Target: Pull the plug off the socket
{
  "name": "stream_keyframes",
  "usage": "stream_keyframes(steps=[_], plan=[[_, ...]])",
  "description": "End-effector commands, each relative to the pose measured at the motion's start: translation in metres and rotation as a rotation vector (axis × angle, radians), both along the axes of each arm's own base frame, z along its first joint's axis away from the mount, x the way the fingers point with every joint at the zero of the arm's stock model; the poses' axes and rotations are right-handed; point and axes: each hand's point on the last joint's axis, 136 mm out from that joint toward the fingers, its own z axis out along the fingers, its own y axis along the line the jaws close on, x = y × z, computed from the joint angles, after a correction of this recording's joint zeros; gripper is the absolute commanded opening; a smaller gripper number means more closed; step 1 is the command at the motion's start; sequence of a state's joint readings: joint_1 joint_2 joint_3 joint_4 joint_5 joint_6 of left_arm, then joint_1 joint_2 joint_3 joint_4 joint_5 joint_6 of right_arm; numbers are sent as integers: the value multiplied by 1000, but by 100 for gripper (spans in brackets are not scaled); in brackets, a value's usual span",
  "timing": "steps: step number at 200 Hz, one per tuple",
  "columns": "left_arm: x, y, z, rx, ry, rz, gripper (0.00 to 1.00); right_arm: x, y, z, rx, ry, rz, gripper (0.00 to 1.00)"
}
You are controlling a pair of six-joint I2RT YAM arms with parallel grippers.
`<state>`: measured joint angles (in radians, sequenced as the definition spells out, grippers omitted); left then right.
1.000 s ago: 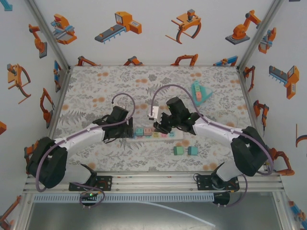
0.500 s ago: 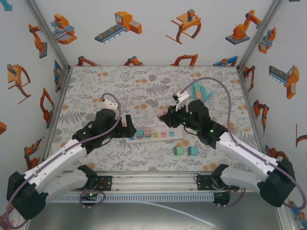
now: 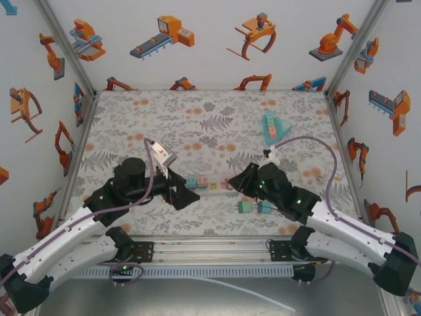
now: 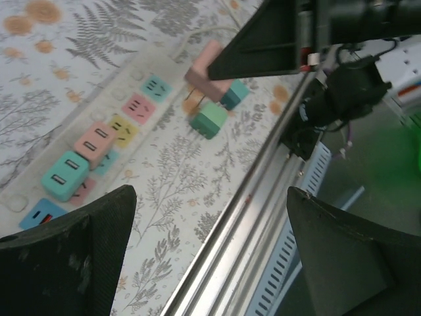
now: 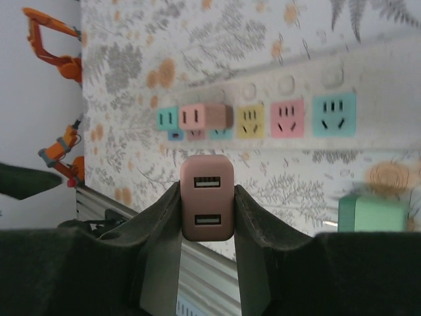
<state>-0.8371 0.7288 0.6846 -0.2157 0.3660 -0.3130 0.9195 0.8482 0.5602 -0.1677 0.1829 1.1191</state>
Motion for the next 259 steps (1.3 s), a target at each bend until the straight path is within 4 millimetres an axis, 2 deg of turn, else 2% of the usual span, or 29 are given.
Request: stream_keyframes(steps=[1, 31, 66, 85, 104, 168, 191, 215, 259], plan=[[-28, -9, 8, 29, -23, -161, 87, 2, 3, -12, 67, 38, -131, 7], [-38, -19, -6, 93, -28, -211, 90, -5, 26, -37, 69, 59, -106, 9], [-37, -30, -17, 163, -56, -207, 97, -11, 42, -57, -72, 38, -63, 13], [-34, -30, -24, 223, -74, -188, 100, -12, 40, -67, -119, 21, -77, 16], [-31, -28, -30, 270, -89, -171, 97, -14, 35, -75, -145, 13, -94, 19], [-24, -27, -41, 315, -100, -130, 97, -20, 23, -101, -213, 35, -107, 27], [-23, -28, -46, 322, -101, -125, 97, -22, 25, -109, -219, 49, -95, 30], [-22, -27, -45, 319, -103, -117, 97, -25, 24, -116, -234, 74, -94, 38], [-18, -22, -44, 319, -121, -86, 97, -26, 16, -123, -261, 95, -121, 44]])
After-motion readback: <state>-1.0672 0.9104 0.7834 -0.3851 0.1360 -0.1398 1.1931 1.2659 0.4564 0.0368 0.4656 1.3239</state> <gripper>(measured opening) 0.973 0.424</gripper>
